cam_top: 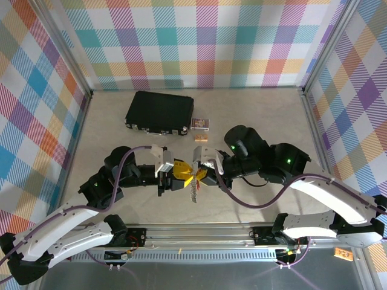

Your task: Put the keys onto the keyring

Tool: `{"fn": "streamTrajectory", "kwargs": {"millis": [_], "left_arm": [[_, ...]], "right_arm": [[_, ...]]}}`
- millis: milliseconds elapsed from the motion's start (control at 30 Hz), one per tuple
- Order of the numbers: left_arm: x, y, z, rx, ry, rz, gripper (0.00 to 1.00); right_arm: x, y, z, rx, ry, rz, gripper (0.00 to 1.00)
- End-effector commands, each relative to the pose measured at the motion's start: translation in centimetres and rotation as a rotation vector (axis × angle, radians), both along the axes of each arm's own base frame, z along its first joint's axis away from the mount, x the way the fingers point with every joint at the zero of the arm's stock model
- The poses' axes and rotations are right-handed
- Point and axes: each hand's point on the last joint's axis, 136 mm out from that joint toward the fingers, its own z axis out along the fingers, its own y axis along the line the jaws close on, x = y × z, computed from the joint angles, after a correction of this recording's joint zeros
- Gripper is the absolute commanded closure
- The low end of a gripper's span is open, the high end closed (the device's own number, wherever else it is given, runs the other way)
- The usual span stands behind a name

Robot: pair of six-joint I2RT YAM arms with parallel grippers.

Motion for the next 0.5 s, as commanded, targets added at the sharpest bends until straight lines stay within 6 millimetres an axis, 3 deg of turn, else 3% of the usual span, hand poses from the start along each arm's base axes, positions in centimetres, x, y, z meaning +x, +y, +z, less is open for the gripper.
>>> {"fn": "streamTrajectory", "kwargs": {"millis": [0,300,467], "left_arm": [[-0.14,0.08,0.33,0.012,-0.017,-0.002,0.77],[-0.03,-0.35,0.53,0.0,-0.021,-0.015,0.8],[-0.28,-0.61,1.07,-0.026,-0.022,-0.038,1.0]], "right_arm": [[-0.74,-0.03,0.84,0.01,-0.006,0.049,1.0],[-0.98,0.47,0.94,0.022,0.009,0.069,1.0],[-1.05,0.4,1.17,0.033,0.008,0.067,1.0]]}}
